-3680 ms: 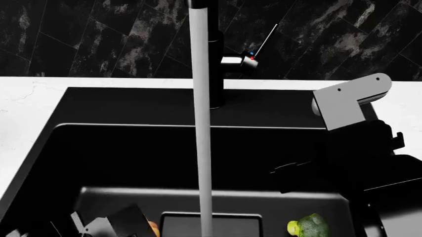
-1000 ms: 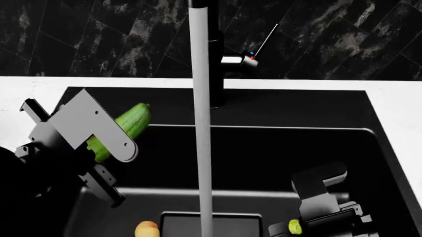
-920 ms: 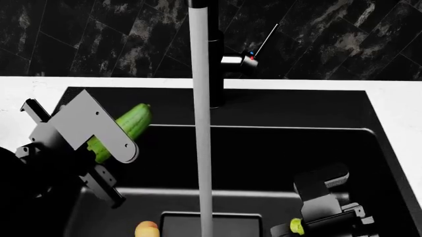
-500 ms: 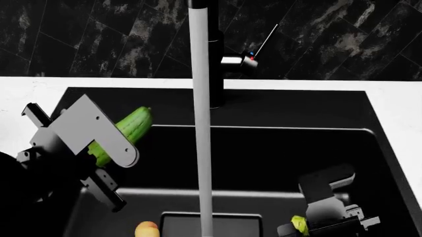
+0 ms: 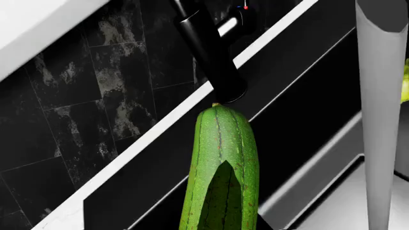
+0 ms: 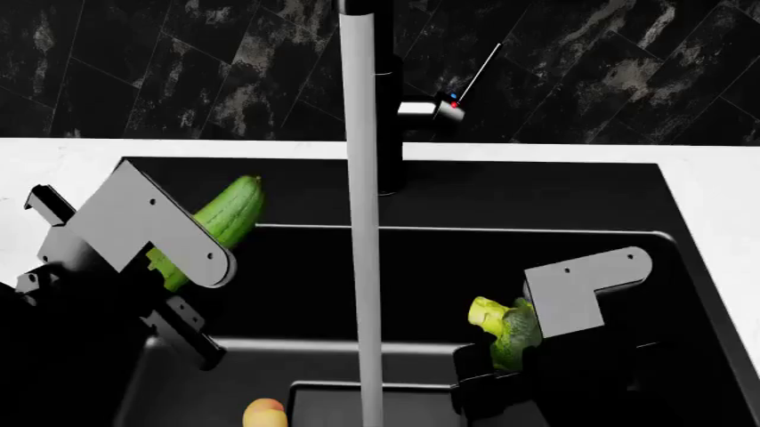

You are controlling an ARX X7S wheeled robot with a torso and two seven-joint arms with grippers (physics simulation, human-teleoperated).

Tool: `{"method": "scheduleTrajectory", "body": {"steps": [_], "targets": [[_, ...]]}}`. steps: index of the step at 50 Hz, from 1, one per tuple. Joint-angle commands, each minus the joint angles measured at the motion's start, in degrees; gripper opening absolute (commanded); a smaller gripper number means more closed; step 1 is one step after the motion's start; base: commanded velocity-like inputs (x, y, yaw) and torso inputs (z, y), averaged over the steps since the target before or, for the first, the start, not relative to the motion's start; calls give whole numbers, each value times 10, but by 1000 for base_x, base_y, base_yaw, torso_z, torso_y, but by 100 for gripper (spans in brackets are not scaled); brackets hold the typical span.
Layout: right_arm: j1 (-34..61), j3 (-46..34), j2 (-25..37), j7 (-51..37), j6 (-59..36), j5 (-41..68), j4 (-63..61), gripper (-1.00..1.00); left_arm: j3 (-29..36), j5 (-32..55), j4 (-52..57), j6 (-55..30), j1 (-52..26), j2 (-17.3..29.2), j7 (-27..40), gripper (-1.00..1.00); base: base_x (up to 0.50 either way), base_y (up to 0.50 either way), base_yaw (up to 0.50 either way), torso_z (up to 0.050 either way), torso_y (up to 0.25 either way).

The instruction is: Pick the cucumbers and broccolis from the sink and place them in one bowl. Place the apricot in the other bowl. Then turn off the sink faucet.

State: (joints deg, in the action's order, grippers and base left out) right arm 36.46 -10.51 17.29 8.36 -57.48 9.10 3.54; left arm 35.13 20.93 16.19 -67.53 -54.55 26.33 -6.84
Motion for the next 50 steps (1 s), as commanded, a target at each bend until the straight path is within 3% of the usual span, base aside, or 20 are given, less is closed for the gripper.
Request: {"method": "scheduleTrajectory", "body": {"steps": [1,9,15,19,30,42,50], "targets": [[-19,41,21,-2,-176,0,-329,-100,-55,4,17,-4,-1,-11,-1,-100,0,0,0,0,0],[56,54,42,-30,-325,47,-494,-100,-84,4,51,8,2,-12,18,-100,0,0,0,0,0],[112,134,136,-371,-324,506,-476,-100,-110,22,98,-41,1,-17,32,-100,0,0,0,-22,208],[135,157,158,-463,-320,623,-470,-100,-115,28,118,-53,0,-16,35,-100,0,0,0,-27,250],[176,174,179,-526,-298,697,-461,-100,-134,40,149,-65,-1,-13,37,-100,0,0,0,-26,250],[229,145,204,-582,-297,743,-453,-100,-174,52,161,-93,-29,-21,46,-100,-403,137,0,0,0],[248,116,209,-567,-281,722,-443,-100,-197,64,172,-126,-59,-26,48,-100,-234,87,0,0,0]]}}
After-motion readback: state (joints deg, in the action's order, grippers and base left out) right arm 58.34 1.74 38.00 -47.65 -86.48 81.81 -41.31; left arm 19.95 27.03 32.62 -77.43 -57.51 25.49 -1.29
